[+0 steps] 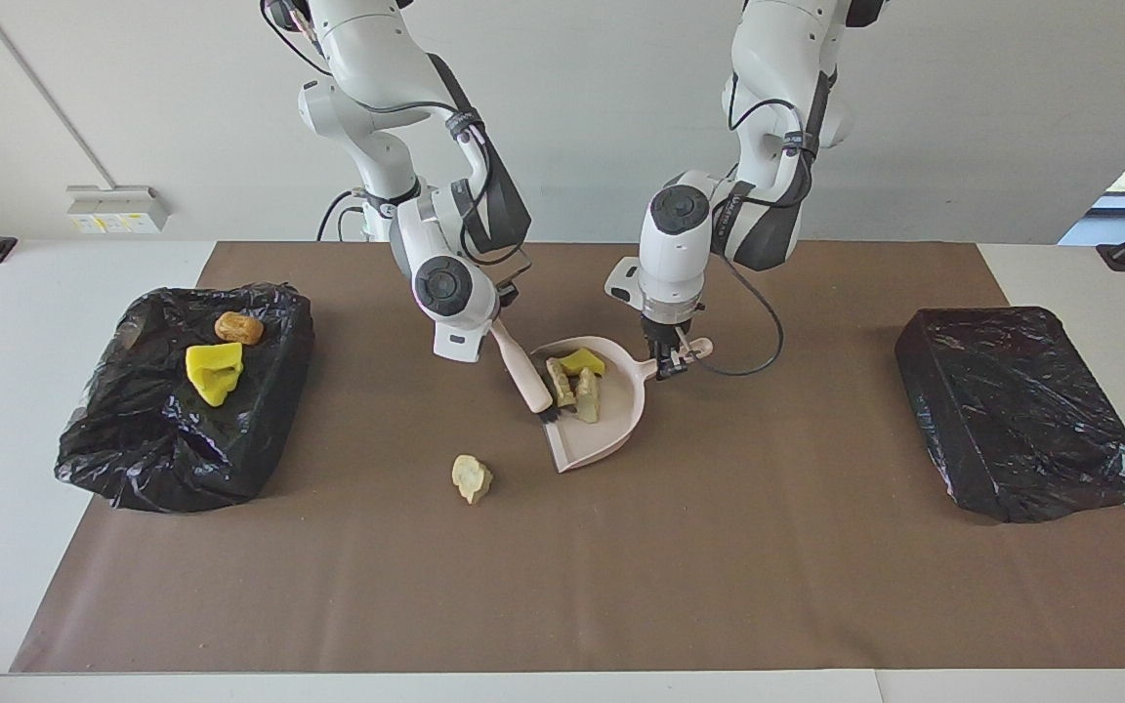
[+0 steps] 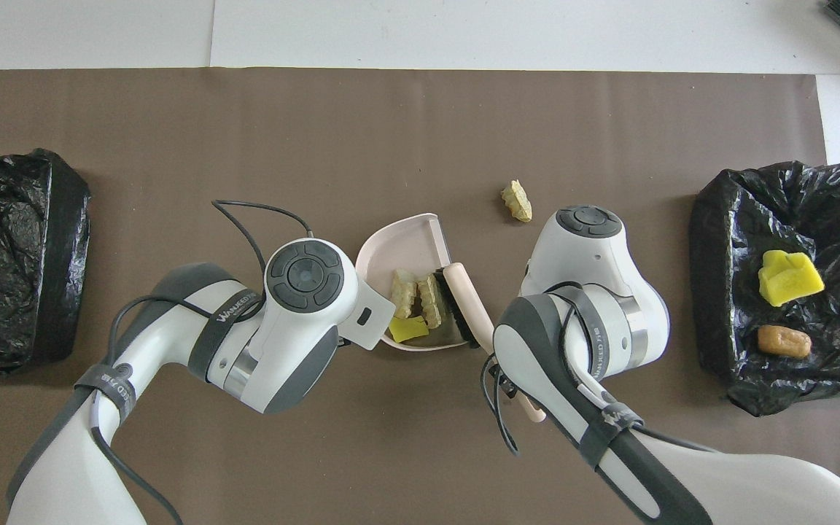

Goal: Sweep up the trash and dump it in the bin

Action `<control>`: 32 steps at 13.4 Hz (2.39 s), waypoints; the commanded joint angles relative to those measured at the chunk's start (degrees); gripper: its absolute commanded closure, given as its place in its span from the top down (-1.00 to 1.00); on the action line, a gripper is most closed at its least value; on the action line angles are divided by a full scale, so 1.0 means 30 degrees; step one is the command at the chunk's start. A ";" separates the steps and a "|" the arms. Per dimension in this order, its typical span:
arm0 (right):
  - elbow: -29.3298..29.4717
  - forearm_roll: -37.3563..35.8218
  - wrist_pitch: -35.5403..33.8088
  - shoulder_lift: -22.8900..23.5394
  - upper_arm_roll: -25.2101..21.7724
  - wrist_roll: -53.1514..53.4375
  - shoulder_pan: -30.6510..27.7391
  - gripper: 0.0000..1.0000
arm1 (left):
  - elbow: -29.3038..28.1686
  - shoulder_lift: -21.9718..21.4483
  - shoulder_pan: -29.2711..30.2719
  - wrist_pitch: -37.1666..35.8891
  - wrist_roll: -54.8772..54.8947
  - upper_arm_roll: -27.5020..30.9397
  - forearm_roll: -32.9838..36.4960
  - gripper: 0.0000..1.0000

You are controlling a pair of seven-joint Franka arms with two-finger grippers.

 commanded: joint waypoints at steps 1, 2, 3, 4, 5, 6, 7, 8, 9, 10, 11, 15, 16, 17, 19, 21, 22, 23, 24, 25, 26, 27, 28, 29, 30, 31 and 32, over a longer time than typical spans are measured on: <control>-0.0025 0.1673 -0.0891 -0.0717 0.0117 -0.0739 -0.0354 -1.00 | -0.0786 -0.0641 0.0262 0.0205 -0.0384 -0.0119 0.0293 -1.00; 0.0269 0.1588 -0.0951 -0.0978 0.0030 -0.0274 -0.0412 -1.00 | -0.0786 -0.0641 0.0262 0.0205 -0.0384 -0.0119 0.0264 -1.00; 0.0417 0.1094 -0.0952 -0.1445 -0.0174 0.1180 -0.0471 -1.00 | -0.0786 -0.0641 0.0262 0.0205 -0.0384 -0.0119 0.0264 -1.00; 0.0824 0.0190 -0.0865 -0.1624 -0.0205 0.2587 -0.0559 -1.00 | -0.0815 -0.0641 0.0262 0.0176 -0.0384 -0.0119 0.0264 -1.00; 0.1321 -0.0979 -0.0719 -0.1538 -0.0205 0.3674 -0.0820 -1.00 | -0.0786 -0.0641 0.0262 0.0176 -0.0384 -0.0119 0.0264 -1.00; 0.1645 -0.2122 -0.0138 -0.1276 -0.0147 0.4120 -0.1171 -1.00 | -0.0786 -0.0641 0.0262 0.0176 -0.0384 -0.0119 0.0264 -1.00; 0.1736 -0.3352 0.0738 -0.1071 -0.0176 0.4183 -0.1291 -1.00 | -0.0786 -0.0641 0.0262 0.0205 -0.0384 -0.0119 0.0264 -1.00; 0.1765 -0.4611 0.1124 -0.0982 -0.0205 0.4328 -0.1379 -1.00 | -0.0786 -0.0641 0.0262 0.0176 -0.0384 -0.0119 0.0264 -1.00; 0.2259 -0.5726 0.1186 -0.0604 -0.0234 0.4504 -0.1641 -1.00 | -0.0786 -0.0641 0.0262 0.0176 -0.0384 -0.0119 0.0264 -1.00; 0.2989 -0.7129 0.1129 0.0038 -0.0206 0.4506 -0.1846 -1.00 | -0.0786 -0.0641 0.0262 0.0205 -0.0384 -0.0119 0.0264 -1.00; 0.4040 -0.9173 0.1186 0.0915 -0.0147 0.4477 -0.1848 -1.00 | -0.0786 -0.0641 0.0262 0.0205 -0.0384 -0.0119 0.0264 -1.00; 0.4608 -1.1394 0.2738 0.2561 -0.0030 0.4184 -0.1967 -1.00 | -0.0786 -0.0641 0.0262 0.0235 -0.0384 -0.0119 0.0264 -1.00; 0.4637 -1.0405 0.2768 0.2825 -0.0030 0.3835 -0.2082 -1.00 | -0.0786 -0.0641 0.0291 0.0264 -0.0384 -0.0119 0.0264 -1.00; 0.4579 -0.9322 0.2972 0.2828 -0.0030 0.3078 -0.2141 -1.00 | -0.0786 -0.0641 0.0291 0.0264 -0.0384 -0.0119 0.0264 -1.00; 0.3880 -0.8991 0.3090 0.2799 -0.0030 0.2689 -0.1938 -1.00 | -0.0815 -0.0641 0.0291 0.0206 -0.0384 -0.0119 0.0264 -1.00; 0.2971 -0.8553 0.3062 0.2449 0.0029 0.2341 -0.1790 -1.00 | -0.0844 -0.0641 0.0291 0.0234 -0.0384 -0.0119 0.0264 -1.00; 0.2677 -0.7389 0.2975 0.2302 0.0145 0.1642 -0.1790 -1.00 | -0.0873 -0.0641 0.0291 0.0264 -0.0384 -0.0119 0.0264 -1.00; 0.2297 -0.5841 0.2771 0.2039 0.0146 0.0678 -0.1790 -1.00 | -0.0903 -0.0641 0.0291 0.0293 -0.0384 -0.0119 0.0264 -1.00; 0.1858 -0.4665 0.2624 0.1776 0.0175 -0.0086 -0.1761 -1.00 | -0.0903 -0.0670 0.0291 0.0293 -0.0384 -0.0119 0.0264 -1.00; 0.1390 -0.3899 0.2390 0.1454 0.0321 -0.0442 -0.1645 -1.00 | -0.0903 -0.0670 0.0291 0.0293 -0.0384 -0.0119 0.0264 -1.00; 0.1124 -0.3485 0.2040 0.1219 0.0438 -0.0474 -0.1179 -1.00 | -0.0903 -0.0670 0.0291 0.0293 -0.0384 -0.0119 0.0264 -1.00; 0.0947 -0.3191 0.1427 0.0955 0.0439 -0.0388 -0.0711 -1.00 | -0.0903 -0.0670 0.0291 0.0293 -0.0384 -0.0119 0.0264 -1.00; 0.0771 -0.2840 0.0841 0.0750 0.0439 -0.0155 -0.0474 -1.00 | -0.0903 -0.0670 0.0320 0.0293 -0.0384 -0.0119 0.0264 -1.00; 0.0451 -0.1909 0.0632 0.0516 0.0439 0.0428 -0.0356 -1.00 | -0.0903 -0.0670 0.0321 0.0293 -0.0384 -0.0119 0.0264 -1.00; -0.0075 -0.0942 0.0746 0.0252 0.0439 0.1913 -0.0296 -1.00 | -0.0903 -0.0641 0.0379 0.0293 -0.0239 -0.0119 0.0264 -1.00; -0.0283 -0.0642 0.0805 0.0163 0.0439 0.3088 -0.0180 -1.00 | -0.0903 -0.0641 0.0611 0.0293 -0.0179 -0.0119 0.0264 -1.00; -0.0082 -0.0523 0.0545 0.0162 0.0439 0.4114 -0.0005 -1.00 | -0.0845 -0.0641 0.0759 0.0264 -0.0121 -0.0148 0.0293 -1.00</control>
